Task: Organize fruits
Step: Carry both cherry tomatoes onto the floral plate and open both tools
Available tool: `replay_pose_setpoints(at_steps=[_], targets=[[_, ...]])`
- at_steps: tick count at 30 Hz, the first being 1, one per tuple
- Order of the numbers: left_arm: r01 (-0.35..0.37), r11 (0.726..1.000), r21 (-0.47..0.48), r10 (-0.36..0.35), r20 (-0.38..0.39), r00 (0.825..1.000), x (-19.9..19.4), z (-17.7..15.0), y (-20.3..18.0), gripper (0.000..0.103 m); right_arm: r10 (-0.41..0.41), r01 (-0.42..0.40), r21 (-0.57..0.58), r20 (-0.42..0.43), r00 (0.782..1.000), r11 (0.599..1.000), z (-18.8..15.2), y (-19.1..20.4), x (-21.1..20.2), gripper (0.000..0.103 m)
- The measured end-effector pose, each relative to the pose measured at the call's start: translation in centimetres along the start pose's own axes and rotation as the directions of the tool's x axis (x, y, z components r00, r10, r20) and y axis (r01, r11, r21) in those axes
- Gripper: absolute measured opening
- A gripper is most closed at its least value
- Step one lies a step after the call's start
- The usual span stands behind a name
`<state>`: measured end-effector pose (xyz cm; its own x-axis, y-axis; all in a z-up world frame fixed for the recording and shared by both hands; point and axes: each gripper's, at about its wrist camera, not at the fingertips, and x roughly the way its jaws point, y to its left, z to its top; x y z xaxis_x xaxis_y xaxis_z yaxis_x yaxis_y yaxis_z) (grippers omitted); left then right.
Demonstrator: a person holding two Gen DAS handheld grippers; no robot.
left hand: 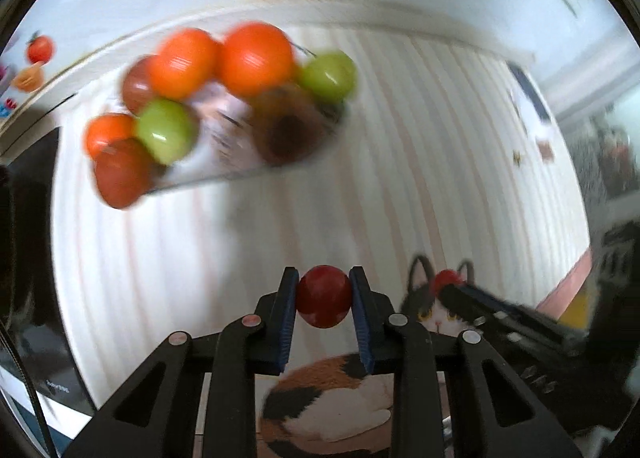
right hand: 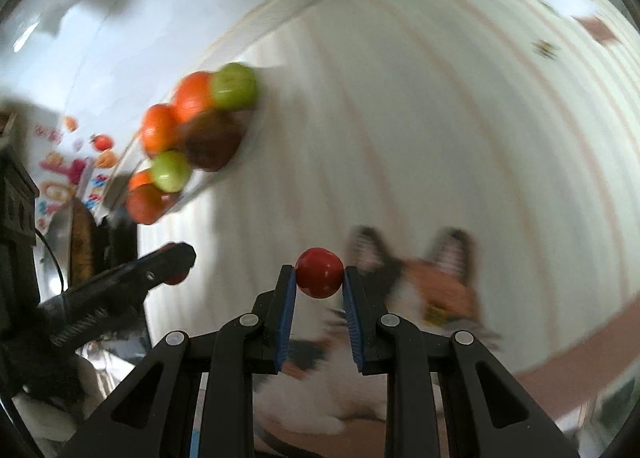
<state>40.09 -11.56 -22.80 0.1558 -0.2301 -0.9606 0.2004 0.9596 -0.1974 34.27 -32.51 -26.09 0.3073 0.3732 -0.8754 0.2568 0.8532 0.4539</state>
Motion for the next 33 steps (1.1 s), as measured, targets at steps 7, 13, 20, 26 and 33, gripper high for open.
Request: replay_pose_setpoints(at_steps=[7,13,20,26,33], targets=[[0.013,0.991,-0.131,-0.009,0.031,0.999,-1.8,5.4,5.2,0.023,0.132,-0.129,-0.113,0.019,0.991,0.985,2.8,7.9,4.1,0.026],[-0.014,0.989,-0.150,0.018,0.023,1.000,-1.3,8.6,7.2,0.023,0.188,-0.184,-0.131,0.017,0.982,0.974,4.5,11.5,7.8,0.026],[-0.066,0.987,-0.148,0.064,-0.018,0.998,0.8,10.0,7.9,0.027,0.182,-0.180,-0.086,0.015,0.983,0.980,6.1,12.8,10.9,0.031],[-0.082,0.987,-0.139,0.086,0.027,0.996,-0.7,10.0,8.3,0.066,0.180,-0.179,-0.041,0.032,0.983,0.983,5.9,12.1,10.1,0.077],[-0.116,0.980,-0.162,0.130,0.083,0.988,-3.7,6.9,9.8,0.086,0.028,-0.021,-0.109,0.061,0.998,0.994,5.8,10.7,6.1,0.093]])
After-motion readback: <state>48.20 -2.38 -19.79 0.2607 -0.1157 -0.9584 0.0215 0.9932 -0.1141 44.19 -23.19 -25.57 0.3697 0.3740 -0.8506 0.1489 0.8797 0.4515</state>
